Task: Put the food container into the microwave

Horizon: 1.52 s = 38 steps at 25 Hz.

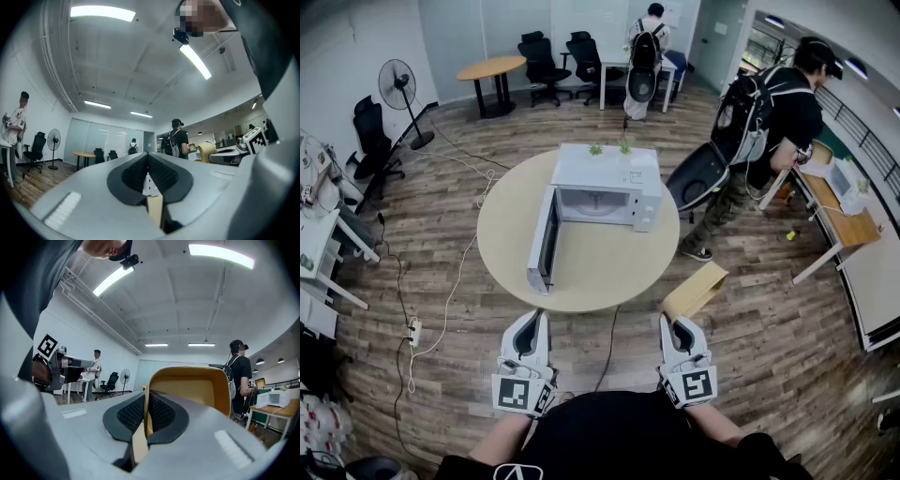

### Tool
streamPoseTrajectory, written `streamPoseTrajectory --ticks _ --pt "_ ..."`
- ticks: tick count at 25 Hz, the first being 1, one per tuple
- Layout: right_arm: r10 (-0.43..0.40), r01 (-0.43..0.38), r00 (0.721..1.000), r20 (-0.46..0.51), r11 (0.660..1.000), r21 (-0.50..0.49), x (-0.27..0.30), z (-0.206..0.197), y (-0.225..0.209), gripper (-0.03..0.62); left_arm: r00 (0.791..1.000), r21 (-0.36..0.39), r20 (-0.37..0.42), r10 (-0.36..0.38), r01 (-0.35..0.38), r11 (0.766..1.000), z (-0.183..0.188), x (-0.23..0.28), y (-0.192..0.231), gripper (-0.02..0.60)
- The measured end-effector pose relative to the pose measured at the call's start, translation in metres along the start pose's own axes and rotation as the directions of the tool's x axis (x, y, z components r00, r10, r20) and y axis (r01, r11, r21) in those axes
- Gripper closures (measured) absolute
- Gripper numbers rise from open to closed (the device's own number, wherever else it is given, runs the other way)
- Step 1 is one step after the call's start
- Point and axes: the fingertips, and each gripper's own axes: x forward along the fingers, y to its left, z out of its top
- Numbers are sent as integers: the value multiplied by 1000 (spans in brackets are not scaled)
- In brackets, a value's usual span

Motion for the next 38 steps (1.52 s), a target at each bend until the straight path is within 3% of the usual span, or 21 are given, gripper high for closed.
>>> streamPoseTrajectory --ticks 21,33,38 --pt "0 1 1000 -19 998 55 -5 -18 -14 582 999 -22 -34 -18 18 1000 -11 12 -21 581" --pt "84 -83 996 -15 994 76 -25 -35 -50 582 998 12 -69 16 -15 1000 -18 29 -75 581" --pt "130 -129 992 -4 988 80 -25 -53 -67 582 996 64 -80 44 -38 997 -28 36 -95 581"
